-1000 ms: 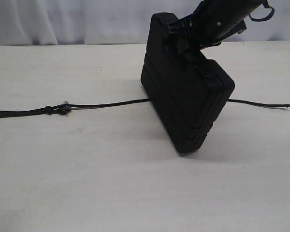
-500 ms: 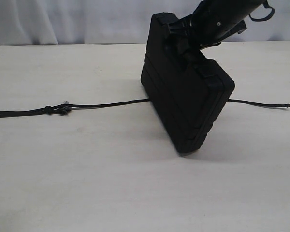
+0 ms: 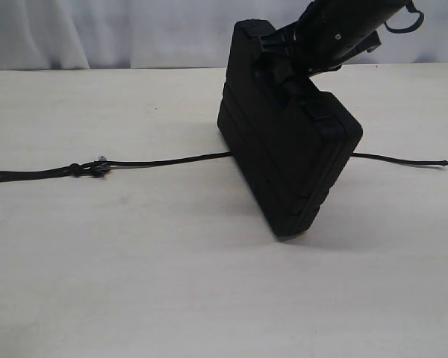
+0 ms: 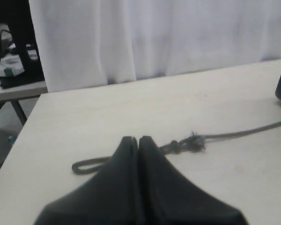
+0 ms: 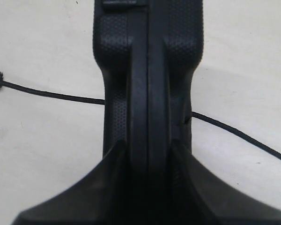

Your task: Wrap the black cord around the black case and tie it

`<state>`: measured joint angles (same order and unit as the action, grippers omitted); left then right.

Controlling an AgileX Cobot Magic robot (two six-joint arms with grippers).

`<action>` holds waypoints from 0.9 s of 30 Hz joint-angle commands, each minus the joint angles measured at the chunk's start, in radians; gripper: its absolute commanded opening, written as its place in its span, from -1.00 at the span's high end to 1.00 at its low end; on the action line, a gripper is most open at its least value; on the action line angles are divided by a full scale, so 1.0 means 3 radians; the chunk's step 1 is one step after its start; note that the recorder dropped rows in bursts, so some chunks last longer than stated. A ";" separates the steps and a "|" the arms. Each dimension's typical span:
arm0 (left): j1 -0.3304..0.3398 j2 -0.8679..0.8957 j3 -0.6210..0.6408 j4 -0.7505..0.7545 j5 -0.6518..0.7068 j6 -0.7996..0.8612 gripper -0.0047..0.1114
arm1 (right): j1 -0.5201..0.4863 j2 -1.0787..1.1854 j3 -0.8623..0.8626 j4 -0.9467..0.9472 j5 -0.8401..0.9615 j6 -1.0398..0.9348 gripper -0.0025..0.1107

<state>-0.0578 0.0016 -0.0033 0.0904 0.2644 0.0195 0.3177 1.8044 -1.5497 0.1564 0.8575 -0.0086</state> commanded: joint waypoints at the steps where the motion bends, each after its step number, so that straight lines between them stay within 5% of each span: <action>1: 0.0017 -0.0005 0.0011 -0.0732 -0.0907 0.0001 0.92 | -0.0001 -0.0013 -0.0008 0.0048 0.0012 -0.0008 0.88; 3: 0.0017 -0.0005 0.0011 -0.1131 -0.1455 -0.0004 0.92 | -0.0001 -0.0013 -0.0008 0.0048 0.0012 -0.0008 0.88; 8: 0.0017 -0.0005 0.0011 -0.1133 -0.2597 -0.0482 0.92 | -0.0001 -0.0013 -0.0008 0.0048 0.0012 -0.0008 0.88; 11: 0.0017 -0.0005 -0.0015 -0.1133 -0.2744 -0.0839 0.92 | -0.0001 -0.0013 -0.0008 0.0048 0.0012 -0.0008 0.88; 18: 0.0017 0.0197 -0.0601 -0.0855 -0.2237 -0.0859 0.92 | -0.0001 -0.0013 -0.0008 0.0048 0.0012 -0.0008 0.88; 27: 0.0017 0.1921 -0.1915 -0.0590 -0.0377 -0.0756 0.92 | -0.0001 -0.0013 -0.0008 0.0048 0.0012 -0.0008 0.88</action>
<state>-0.0578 0.4064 -0.4759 -0.1036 -0.0495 -0.2300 0.3177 1.8044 -1.5497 0.1584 0.8575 -0.0086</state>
